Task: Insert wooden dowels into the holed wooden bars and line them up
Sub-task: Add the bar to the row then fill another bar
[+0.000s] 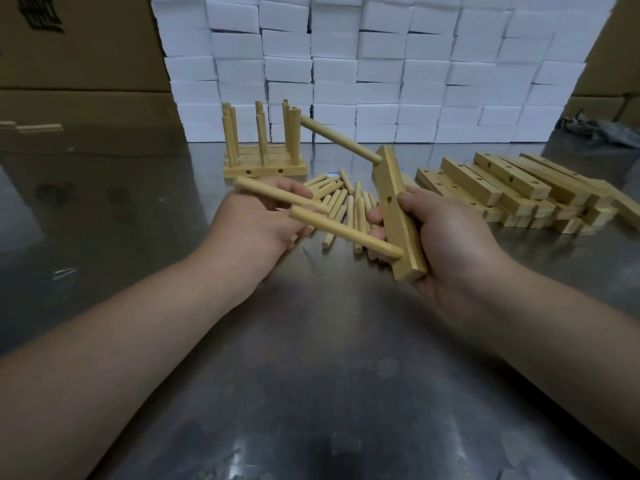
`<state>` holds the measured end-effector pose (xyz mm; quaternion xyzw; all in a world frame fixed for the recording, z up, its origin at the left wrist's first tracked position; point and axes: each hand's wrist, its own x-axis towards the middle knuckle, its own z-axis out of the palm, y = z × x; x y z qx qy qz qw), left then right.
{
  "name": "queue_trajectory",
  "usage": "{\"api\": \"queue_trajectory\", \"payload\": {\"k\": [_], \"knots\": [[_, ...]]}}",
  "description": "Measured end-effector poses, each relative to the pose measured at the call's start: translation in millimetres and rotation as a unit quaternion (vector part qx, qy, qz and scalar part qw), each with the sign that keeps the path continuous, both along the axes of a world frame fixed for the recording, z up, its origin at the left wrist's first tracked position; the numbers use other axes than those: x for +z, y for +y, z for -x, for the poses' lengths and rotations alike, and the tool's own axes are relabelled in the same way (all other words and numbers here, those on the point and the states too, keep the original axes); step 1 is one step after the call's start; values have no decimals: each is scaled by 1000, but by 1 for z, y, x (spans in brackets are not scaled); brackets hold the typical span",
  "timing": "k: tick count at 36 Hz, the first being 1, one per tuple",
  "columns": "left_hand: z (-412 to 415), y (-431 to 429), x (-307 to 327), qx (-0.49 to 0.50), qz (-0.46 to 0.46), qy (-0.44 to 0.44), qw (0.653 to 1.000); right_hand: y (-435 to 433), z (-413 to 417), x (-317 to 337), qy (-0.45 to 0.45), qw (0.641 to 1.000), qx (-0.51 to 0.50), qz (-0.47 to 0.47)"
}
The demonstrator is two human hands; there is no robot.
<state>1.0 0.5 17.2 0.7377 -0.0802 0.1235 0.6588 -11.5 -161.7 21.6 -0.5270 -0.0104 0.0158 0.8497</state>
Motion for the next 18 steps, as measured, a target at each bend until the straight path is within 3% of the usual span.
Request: {"api": "queue_trajectory", "payload": {"k": [9,18], "knots": [[8,-3,-2,-146,120,3,982,5,2,-2,-13,997,68,21],[12,-9,0,-132,105,-18,986,10,6,-3,-24,991,131,32]]}}
